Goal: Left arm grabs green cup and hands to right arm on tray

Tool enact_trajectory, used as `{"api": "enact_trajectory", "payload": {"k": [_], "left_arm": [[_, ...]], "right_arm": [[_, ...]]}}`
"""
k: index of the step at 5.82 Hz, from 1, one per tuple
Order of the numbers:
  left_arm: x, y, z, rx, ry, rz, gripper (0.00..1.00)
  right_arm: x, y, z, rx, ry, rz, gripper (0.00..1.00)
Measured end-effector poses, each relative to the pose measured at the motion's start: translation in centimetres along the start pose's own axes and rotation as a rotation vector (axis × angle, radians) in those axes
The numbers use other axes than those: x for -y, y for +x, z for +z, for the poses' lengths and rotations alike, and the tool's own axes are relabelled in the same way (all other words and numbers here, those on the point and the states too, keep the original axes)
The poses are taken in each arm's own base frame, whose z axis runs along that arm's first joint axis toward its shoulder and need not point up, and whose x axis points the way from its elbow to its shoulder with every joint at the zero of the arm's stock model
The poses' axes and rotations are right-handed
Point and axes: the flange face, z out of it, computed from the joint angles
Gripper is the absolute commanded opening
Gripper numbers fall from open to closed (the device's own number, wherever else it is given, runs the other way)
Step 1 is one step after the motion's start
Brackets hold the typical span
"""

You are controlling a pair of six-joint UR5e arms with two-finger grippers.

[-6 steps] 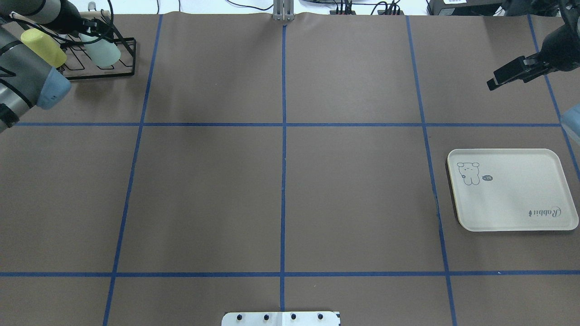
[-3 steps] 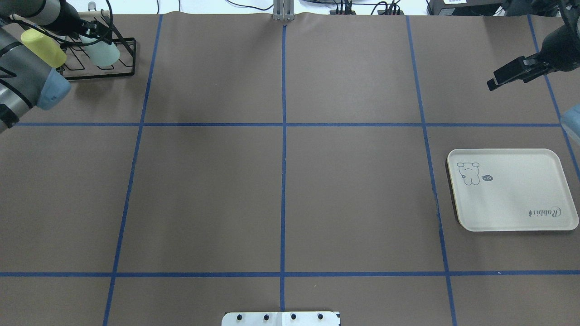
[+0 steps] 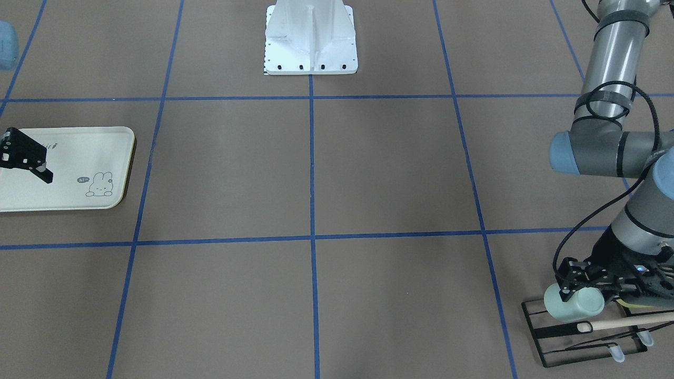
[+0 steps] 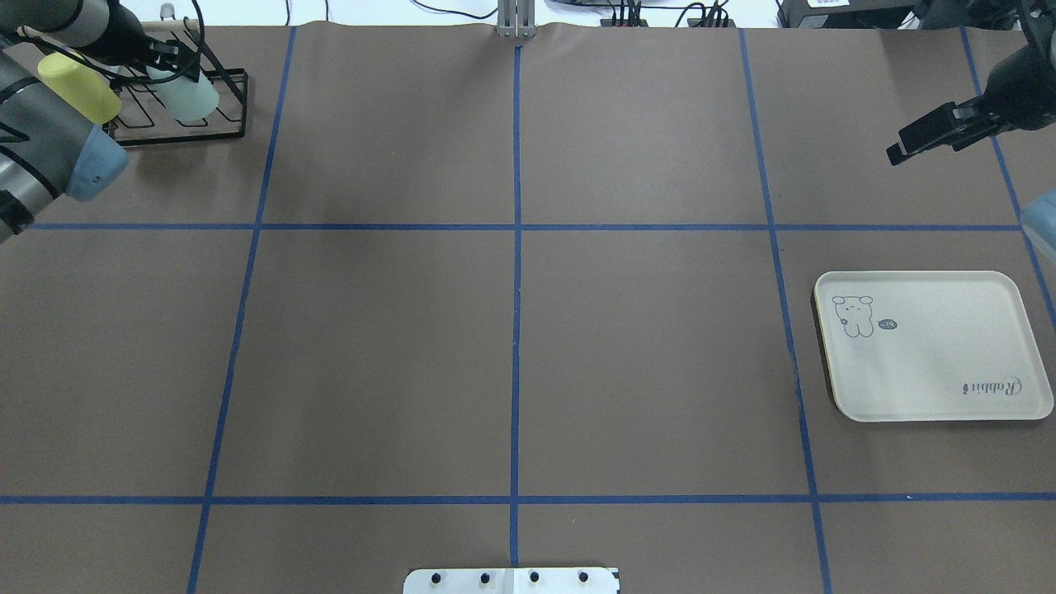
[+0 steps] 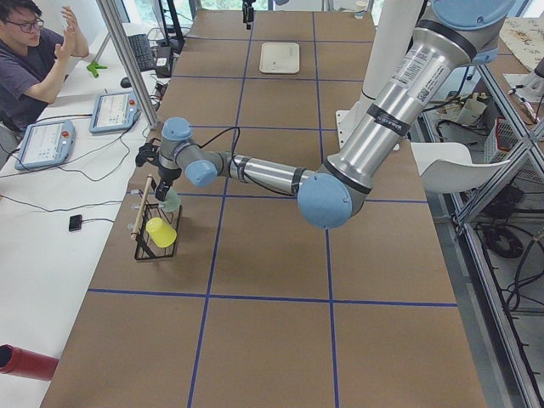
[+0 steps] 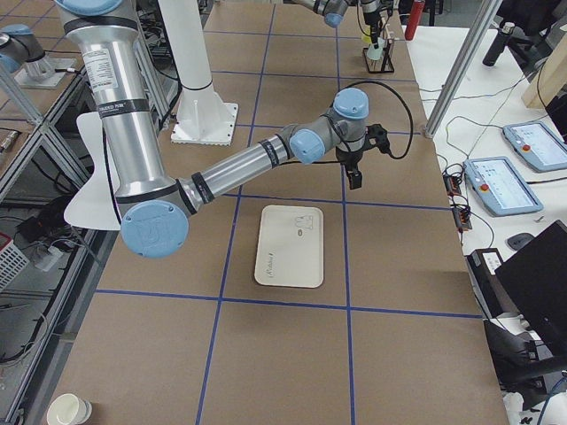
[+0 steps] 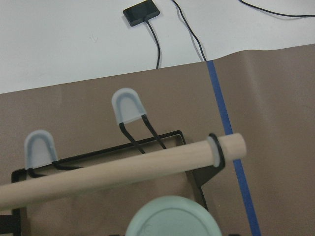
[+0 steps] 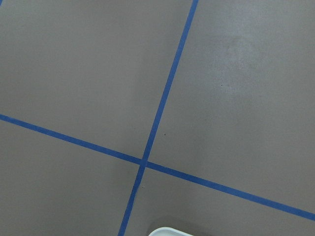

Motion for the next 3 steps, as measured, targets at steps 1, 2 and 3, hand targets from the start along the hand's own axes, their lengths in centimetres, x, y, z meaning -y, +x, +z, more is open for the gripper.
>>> {"api": "enact_trajectory", "payload": {"k": [1,2,3], "left_arm": [[-0.1,0.0,-0.3,-0.003,0.003,0.0,0.0],[0.0,0.0,-1.0,-0.011,0.013,0.002,0.0],[0.0,0.0,-2.5,-0.022,0.032,0.005,0.0]], "right_arm": [[0.0,-0.1,-0.1,0.001,0.002,-0.002,1.0],[0.0,-0.3,-0.2,0.003,0.004,-0.005,1.0],[0.0,-0.3,-0.3,0.004,0.005,-0.006,1.0]]}}
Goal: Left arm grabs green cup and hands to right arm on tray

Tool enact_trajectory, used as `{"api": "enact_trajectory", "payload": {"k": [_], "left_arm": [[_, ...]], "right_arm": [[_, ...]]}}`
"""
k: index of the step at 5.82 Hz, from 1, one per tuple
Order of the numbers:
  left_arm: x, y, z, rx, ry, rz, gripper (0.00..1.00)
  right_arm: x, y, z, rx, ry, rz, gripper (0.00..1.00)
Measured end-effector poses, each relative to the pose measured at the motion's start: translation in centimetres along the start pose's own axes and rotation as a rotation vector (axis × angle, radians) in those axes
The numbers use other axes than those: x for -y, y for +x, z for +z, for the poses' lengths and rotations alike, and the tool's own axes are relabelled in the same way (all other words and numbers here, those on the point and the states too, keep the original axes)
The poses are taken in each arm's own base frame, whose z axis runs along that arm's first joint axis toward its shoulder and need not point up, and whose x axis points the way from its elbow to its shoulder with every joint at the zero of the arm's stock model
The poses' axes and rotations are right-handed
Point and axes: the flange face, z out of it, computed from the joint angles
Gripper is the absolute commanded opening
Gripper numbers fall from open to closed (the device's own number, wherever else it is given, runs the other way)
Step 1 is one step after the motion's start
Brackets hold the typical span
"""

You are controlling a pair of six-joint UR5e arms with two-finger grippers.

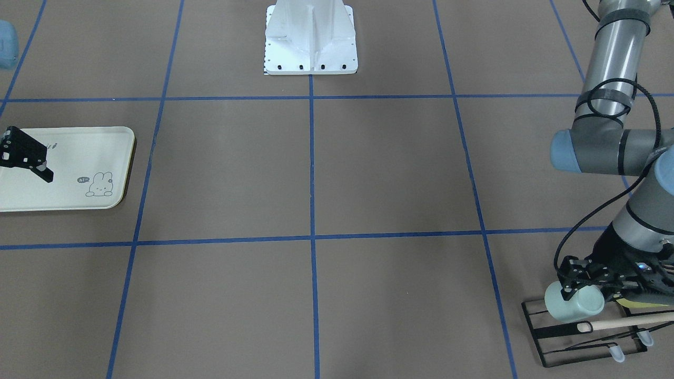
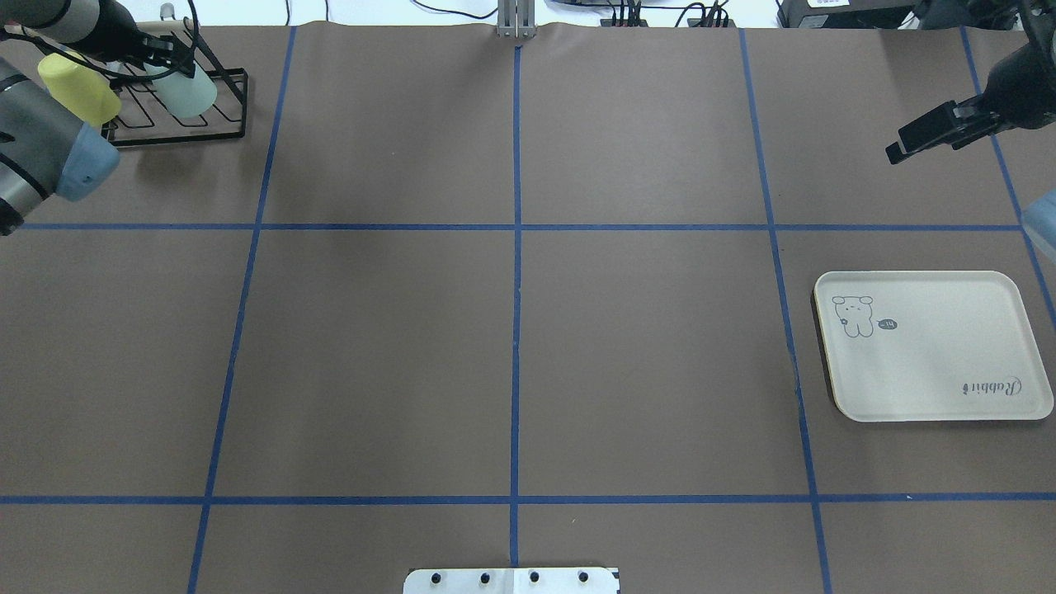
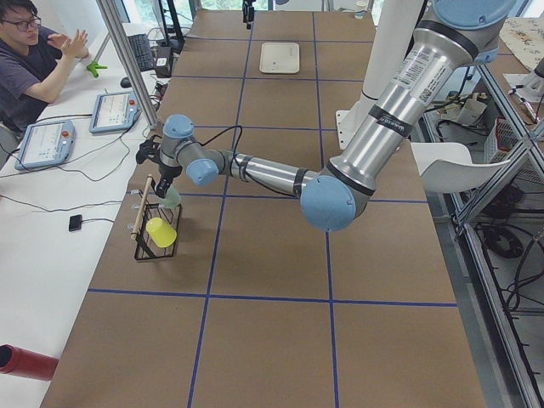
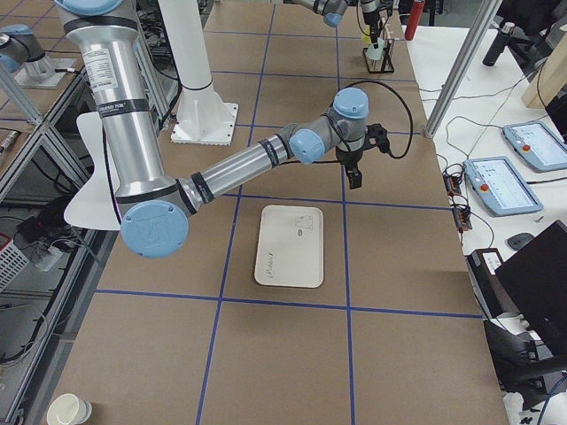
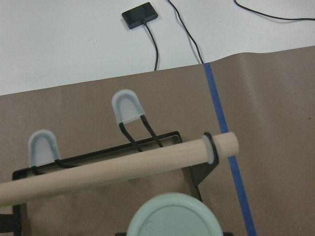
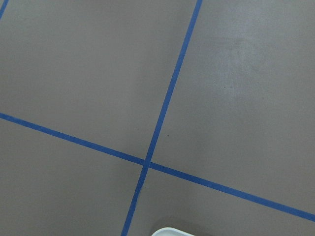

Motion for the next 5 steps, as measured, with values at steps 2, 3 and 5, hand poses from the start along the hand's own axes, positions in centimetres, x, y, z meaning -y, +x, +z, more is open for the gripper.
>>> {"api": "enact_trajectory", "payload": {"k": [2,3,5], "left_arm": [[1.4,-2.2,-5.3,-0.076,0.023,-0.025,0.0],[2.7,-4.5,-9.0,-0.15,0.02,-0.058,0.0],[4.1,-7.3,-15.0,-0.259,0.025,-0.156,0.0]], "right_arm": [[0.0,0.0,0.0,0.0,-0.001,0.001,1.0],[0.0,0.1,0.1,-0.001,-0.002,0.003,1.0],[0.0,0.0,0.4,-0.001,-0.006,0.002,0.99]]}}
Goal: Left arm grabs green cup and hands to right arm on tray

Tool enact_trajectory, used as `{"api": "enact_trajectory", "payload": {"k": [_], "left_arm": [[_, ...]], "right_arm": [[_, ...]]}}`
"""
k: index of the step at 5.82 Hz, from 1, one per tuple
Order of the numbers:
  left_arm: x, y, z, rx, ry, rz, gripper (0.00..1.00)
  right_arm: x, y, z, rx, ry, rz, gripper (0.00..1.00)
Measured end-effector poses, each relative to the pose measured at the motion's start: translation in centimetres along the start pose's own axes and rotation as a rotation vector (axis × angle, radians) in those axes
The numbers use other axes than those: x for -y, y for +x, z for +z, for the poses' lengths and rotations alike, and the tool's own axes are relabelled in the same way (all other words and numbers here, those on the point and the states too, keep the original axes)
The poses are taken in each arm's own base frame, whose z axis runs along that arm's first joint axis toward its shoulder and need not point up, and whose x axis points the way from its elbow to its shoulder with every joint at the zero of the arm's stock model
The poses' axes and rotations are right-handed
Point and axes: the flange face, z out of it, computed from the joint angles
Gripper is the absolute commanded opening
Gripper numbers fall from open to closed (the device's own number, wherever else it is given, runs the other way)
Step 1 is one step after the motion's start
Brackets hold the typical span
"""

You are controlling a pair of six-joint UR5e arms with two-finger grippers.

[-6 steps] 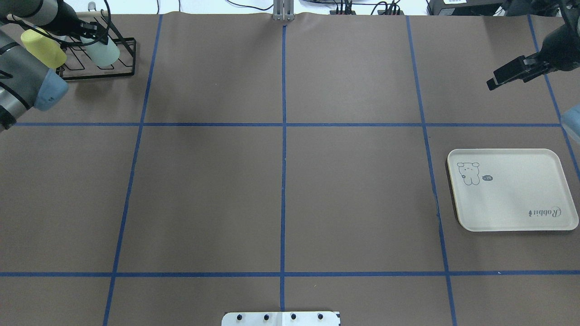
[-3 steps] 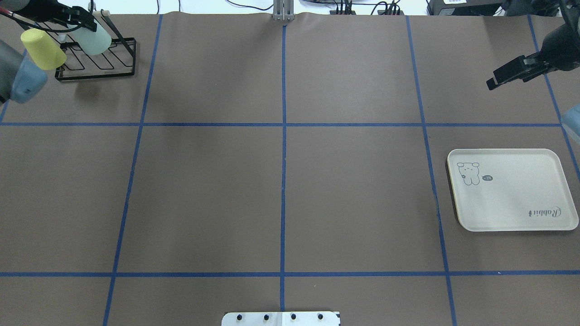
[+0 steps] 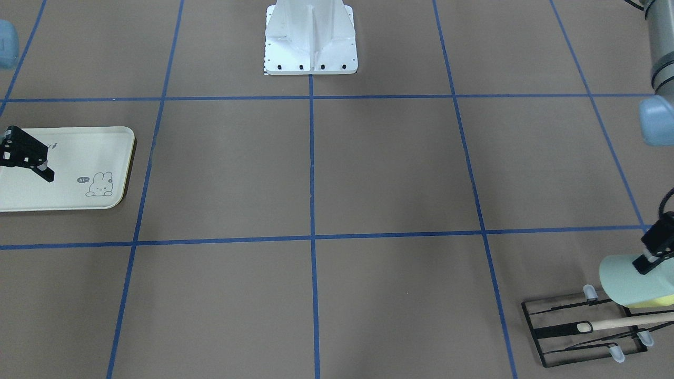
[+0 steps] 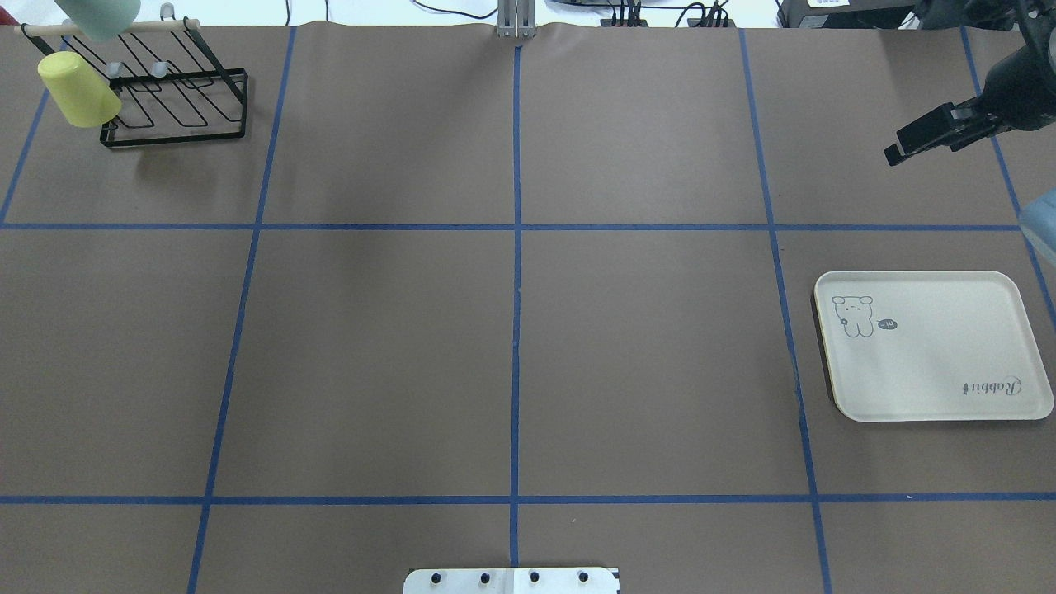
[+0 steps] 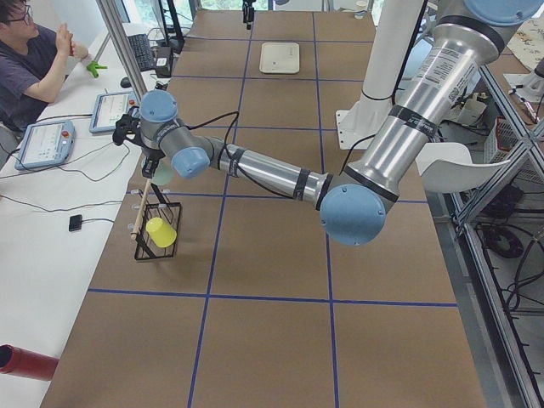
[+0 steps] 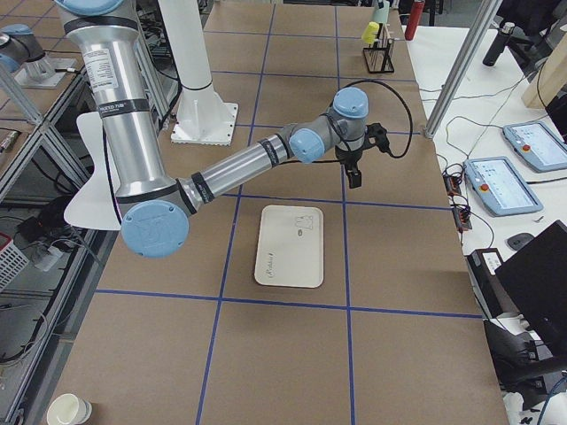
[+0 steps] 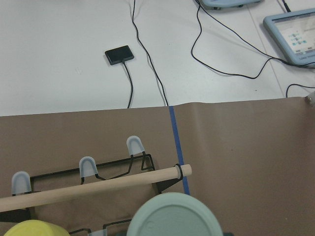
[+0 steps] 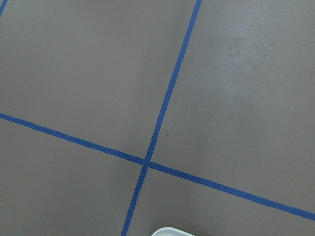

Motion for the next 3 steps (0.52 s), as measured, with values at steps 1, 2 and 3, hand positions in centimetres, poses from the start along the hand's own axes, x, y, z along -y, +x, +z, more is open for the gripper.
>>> {"api": "enact_trajectory", "payload": {"k": [1,2,3], "left_arm": [[-0.8,0.0,-1.4,-0.024,0.017,-0.024,0.0],[-2.6,-0.9,-1.9,-0.047,0.038,-0.029,0.0],[-4.1,-1.5,-2.2,-0.08,0.066,-0.049,0.0]], "right_arm": [[0.3,-0.7,0.1,0.006,0.001,0.015,0.99],[1.0,-2.6,0.0,0.021,0.008,0.063,0.99],[1.7,-5.3,-0.2,0.054,0.032,0.134,0.99]]}}
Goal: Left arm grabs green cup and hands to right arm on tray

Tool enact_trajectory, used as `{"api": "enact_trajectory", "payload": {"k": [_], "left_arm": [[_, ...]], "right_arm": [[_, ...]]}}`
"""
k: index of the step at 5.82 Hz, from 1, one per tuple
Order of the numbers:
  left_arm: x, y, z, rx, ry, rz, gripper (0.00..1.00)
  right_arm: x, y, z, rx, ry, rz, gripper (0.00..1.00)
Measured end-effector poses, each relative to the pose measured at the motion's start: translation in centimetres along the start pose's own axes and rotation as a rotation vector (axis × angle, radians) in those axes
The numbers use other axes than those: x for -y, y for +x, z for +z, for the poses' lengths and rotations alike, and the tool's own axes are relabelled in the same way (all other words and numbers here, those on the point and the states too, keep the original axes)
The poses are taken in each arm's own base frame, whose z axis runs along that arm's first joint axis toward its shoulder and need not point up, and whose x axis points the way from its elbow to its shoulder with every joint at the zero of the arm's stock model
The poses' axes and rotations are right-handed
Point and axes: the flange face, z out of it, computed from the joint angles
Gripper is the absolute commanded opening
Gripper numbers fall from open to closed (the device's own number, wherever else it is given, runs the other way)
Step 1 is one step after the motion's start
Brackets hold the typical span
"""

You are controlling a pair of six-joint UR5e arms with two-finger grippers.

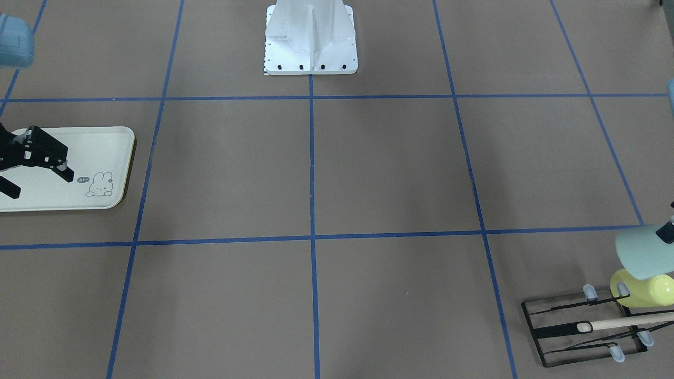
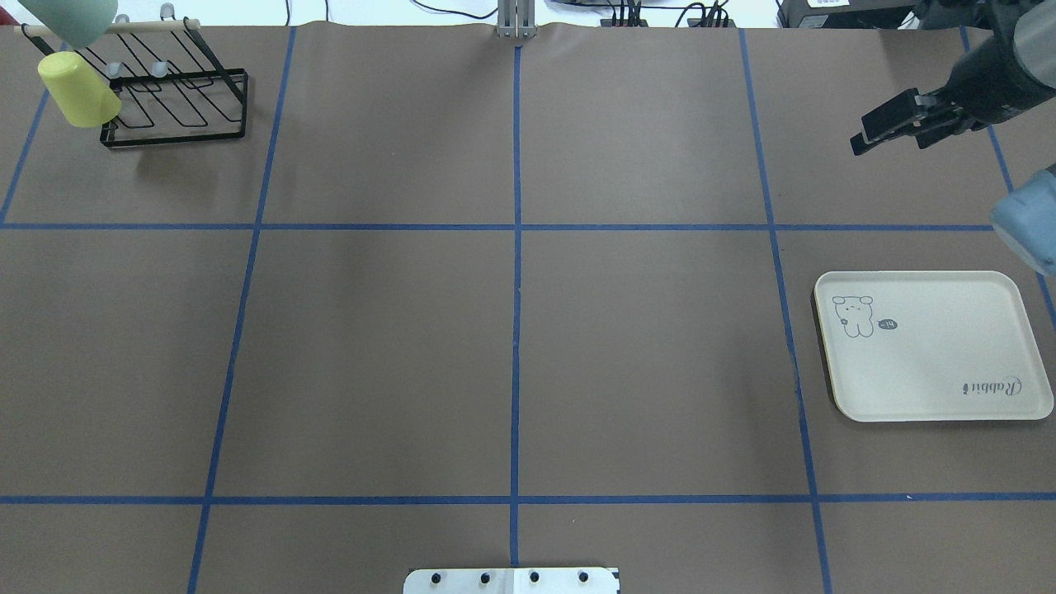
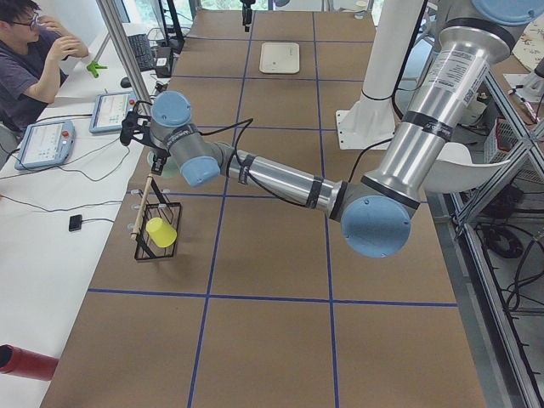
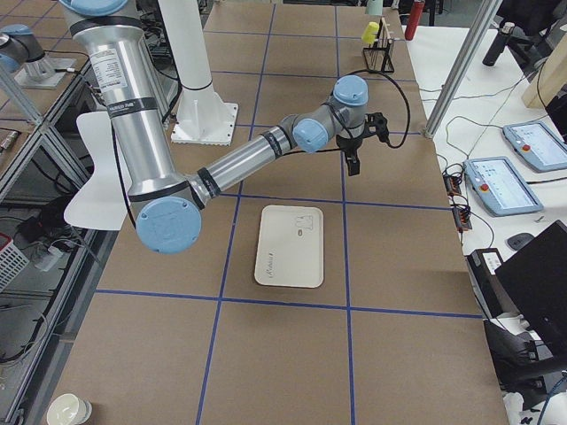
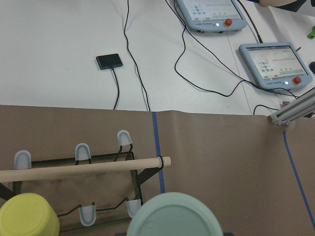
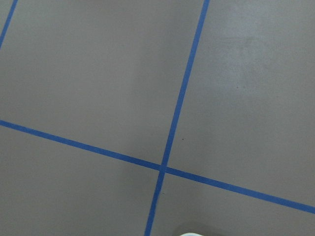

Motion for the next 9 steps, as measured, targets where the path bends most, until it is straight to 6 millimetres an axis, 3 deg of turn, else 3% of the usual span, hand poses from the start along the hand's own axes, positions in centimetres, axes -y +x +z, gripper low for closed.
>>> {"api": "enact_trajectory", "payload": {"k": [3,5,7,9], "left_arm": [[-1.6,1.7,-1.3,-0.131,0.068,-0.148,0.0],[-4.9,3.9,-0.4,-0.274,0.053,-0.252,0.0],[-8.7,10.0,2.4,-0.376,0.019,-0.316,0.0],[-14.3,18.2,4.3,-0.49,-0.111,-0.355,0.0]], "right_arm": [[-1.7,-9.6,2.2,0.223,0.165,0.28,0.99],[-4.6,-17.3,3.2,0.493,0.242,0.527,0.99],[-6.5,-19.8,3.1,0.641,0.22,0.588,1.0],[-7.3,-23.2,1.7,0.723,0.182,0.59,1.0]]}}
